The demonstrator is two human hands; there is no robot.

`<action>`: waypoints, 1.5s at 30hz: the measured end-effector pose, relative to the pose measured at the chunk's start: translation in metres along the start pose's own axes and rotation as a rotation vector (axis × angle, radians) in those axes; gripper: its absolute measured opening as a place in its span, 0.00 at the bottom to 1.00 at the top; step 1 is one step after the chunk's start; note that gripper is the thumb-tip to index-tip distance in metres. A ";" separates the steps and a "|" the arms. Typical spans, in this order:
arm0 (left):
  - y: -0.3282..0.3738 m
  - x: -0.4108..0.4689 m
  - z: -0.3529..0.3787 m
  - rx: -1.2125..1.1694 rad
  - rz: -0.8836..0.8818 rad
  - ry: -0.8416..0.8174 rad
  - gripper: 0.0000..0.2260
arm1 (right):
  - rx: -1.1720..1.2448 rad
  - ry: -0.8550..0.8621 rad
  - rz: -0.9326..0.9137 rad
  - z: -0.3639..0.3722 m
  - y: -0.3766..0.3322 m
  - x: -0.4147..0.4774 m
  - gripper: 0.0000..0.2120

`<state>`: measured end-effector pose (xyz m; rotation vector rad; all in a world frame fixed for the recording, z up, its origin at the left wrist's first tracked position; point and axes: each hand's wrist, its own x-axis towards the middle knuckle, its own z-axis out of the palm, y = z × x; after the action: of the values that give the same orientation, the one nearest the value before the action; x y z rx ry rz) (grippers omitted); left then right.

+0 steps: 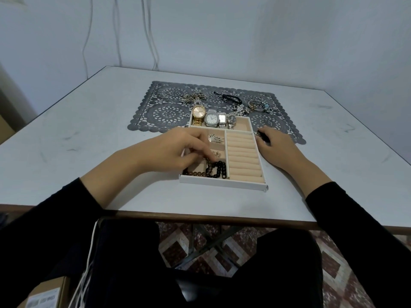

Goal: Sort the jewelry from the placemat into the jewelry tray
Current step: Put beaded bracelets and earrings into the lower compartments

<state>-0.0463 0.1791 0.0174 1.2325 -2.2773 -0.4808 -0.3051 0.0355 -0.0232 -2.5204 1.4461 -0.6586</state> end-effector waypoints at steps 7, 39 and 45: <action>-0.004 -0.008 -0.009 -0.020 0.019 0.029 0.14 | -0.005 0.006 0.005 0.000 -0.001 0.000 0.13; -0.002 -0.006 -0.004 -0.164 -0.010 0.129 0.07 | 0.003 -0.010 0.029 -0.001 -0.002 0.000 0.15; 0.001 -0.006 0.001 -0.401 -0.155 0.091 0.07 | 0.004 -0.006 0.026 0.000 -0.001 0.000 0.14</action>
<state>-0.0451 0.1844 0.0158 1.1982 -1.8968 -0.8710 -0.3048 0.0357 -0.0227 -2.4947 1.4714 -0.6484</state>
